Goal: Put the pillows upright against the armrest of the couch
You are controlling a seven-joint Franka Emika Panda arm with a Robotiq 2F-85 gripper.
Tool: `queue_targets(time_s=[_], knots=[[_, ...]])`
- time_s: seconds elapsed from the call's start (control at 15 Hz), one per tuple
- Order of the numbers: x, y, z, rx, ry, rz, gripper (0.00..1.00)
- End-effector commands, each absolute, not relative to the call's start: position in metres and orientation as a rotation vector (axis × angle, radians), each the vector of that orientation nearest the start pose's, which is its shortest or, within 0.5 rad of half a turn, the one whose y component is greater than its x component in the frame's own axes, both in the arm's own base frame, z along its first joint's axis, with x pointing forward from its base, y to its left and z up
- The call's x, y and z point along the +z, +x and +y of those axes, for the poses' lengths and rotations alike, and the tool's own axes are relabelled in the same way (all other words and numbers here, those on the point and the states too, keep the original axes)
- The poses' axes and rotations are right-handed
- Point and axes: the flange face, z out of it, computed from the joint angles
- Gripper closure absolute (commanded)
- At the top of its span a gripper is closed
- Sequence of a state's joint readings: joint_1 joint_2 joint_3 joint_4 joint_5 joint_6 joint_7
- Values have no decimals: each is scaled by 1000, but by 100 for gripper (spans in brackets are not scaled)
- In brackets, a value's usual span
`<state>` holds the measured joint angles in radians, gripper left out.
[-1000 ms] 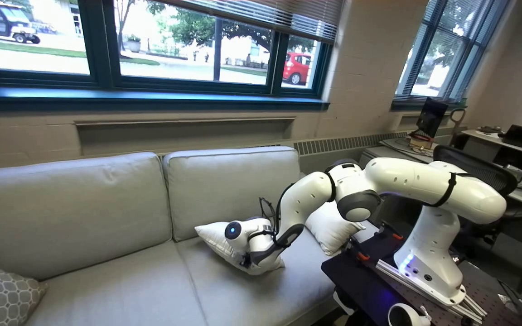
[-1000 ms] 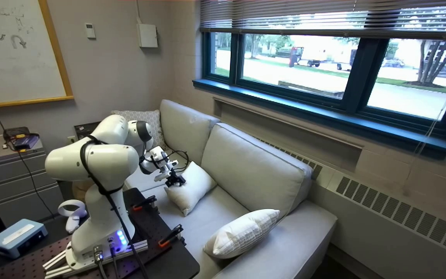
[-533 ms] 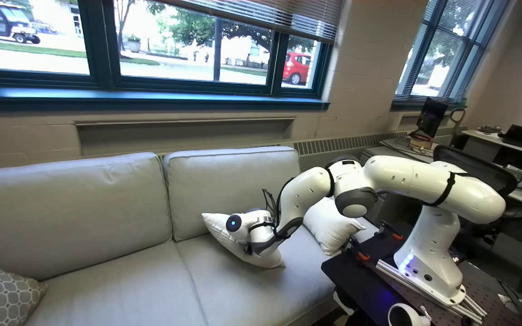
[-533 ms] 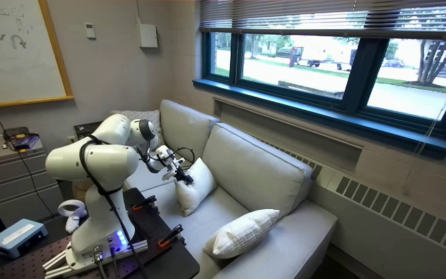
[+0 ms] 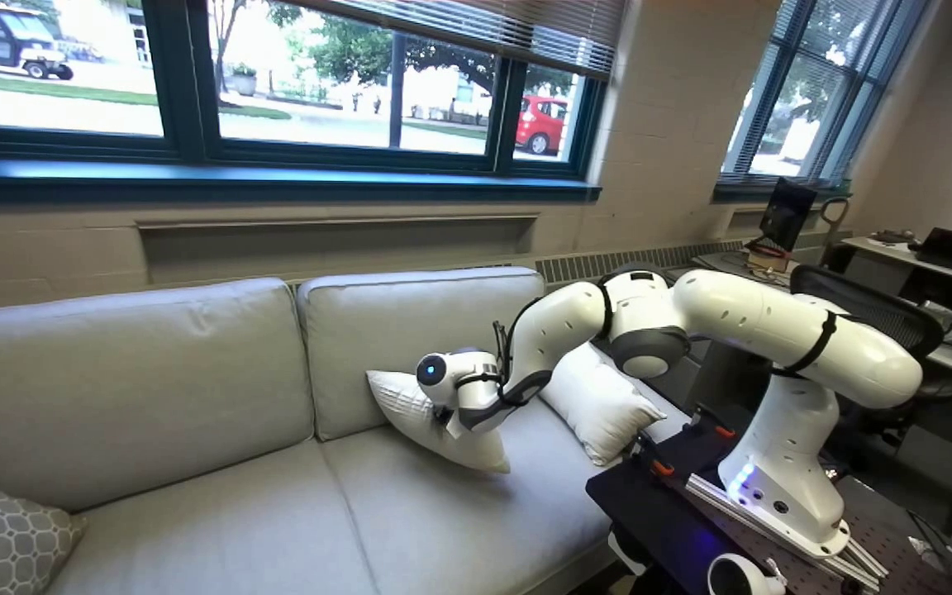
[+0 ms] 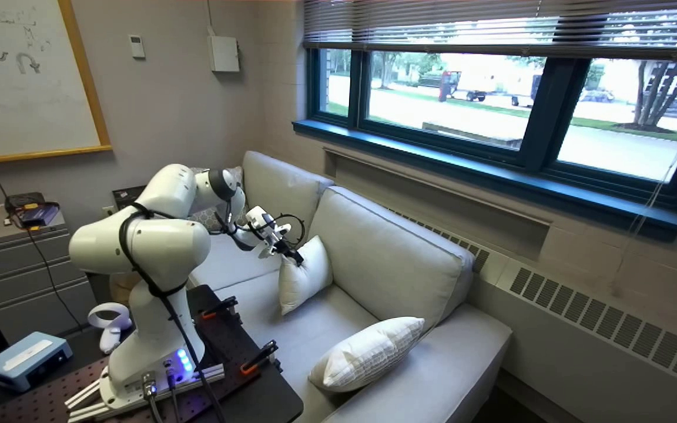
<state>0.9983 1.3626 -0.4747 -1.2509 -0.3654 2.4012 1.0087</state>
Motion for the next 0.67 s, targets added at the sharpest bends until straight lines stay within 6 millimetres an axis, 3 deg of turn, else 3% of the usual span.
queue_targets(time_s=[0.0, 0.27, 0.6], knots=[[8, 560, 372, 633, 2573, -39, 96], [8, 544, 325, 729, 2658, -279, 96], [3, 506, 244, 894, 2727, -597, 96]])
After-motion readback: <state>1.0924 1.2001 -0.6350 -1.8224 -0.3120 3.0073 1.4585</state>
